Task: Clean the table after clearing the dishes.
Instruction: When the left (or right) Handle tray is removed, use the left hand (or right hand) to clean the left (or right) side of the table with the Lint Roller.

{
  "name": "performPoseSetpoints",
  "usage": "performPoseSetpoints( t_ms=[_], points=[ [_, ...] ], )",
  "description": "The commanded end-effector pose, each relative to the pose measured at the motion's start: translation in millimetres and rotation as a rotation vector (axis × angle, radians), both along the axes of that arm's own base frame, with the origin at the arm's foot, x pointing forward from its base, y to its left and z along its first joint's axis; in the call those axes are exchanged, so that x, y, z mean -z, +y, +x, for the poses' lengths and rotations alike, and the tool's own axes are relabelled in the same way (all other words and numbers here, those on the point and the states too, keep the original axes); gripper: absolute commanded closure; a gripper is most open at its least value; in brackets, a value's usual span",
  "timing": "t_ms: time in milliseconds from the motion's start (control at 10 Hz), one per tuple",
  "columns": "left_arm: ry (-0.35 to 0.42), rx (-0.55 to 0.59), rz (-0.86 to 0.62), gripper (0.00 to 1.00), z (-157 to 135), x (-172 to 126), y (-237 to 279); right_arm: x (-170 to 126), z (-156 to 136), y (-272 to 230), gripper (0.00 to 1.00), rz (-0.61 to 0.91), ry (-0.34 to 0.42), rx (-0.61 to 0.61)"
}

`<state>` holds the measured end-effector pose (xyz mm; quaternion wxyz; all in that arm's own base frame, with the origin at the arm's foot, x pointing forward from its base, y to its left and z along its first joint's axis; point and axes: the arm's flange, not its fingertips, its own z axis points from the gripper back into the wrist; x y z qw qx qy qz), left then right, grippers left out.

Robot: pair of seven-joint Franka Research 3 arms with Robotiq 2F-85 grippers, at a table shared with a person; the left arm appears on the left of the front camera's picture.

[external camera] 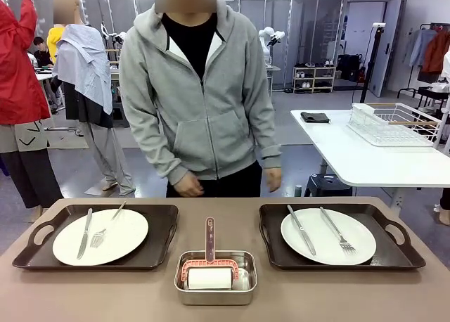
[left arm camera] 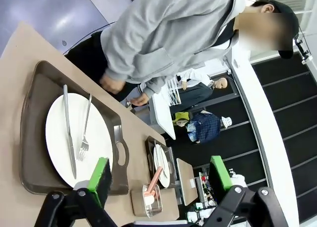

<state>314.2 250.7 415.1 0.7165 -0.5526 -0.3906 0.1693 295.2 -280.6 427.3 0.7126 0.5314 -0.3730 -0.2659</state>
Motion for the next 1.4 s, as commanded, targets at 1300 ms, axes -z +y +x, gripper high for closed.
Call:
performPoseSetpoints(
  t_ms=[1300],
  points=[
    [-0.019,-0.002,-0.015,0.00,0.2,-2.5,5.0,-3.3,-1.0,-0.8,0.00,0.015,0.003,-0.003]
  ],
)
